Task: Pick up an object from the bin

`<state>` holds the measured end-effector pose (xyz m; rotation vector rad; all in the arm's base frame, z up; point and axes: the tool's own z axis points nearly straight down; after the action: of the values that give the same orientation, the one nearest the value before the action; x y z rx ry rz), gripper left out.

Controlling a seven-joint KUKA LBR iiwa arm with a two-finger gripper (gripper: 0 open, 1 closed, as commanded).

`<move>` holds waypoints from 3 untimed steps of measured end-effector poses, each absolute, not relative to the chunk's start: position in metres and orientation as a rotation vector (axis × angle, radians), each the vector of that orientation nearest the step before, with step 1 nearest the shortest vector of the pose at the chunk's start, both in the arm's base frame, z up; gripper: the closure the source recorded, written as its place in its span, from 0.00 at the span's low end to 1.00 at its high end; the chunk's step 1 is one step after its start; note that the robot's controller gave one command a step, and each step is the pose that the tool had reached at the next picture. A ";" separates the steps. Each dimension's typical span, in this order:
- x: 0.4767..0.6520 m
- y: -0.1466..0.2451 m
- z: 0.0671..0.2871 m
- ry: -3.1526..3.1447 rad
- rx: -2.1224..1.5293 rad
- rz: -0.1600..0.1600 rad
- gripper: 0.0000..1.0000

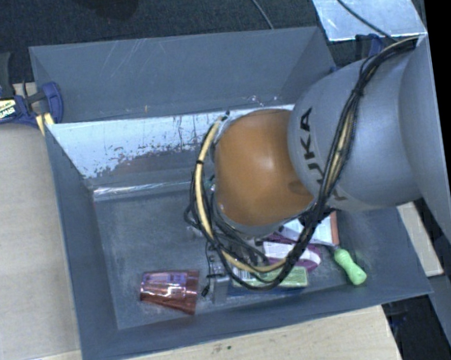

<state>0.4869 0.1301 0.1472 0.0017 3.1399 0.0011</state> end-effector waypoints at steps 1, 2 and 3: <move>0.485 0.172 0.070 3.140 -0.027 0.003 0.00; 0.488 0.178 0.112 3.126 0.139 0.005 0.00; 0.487 0.206 0.100 3.135 0.113 0.004 0.00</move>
Offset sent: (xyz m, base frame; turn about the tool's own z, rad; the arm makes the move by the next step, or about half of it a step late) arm 0.0000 0.0484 -0.0358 0.0888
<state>0.4872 0.2061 0.1000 0.1127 3.1349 0.0036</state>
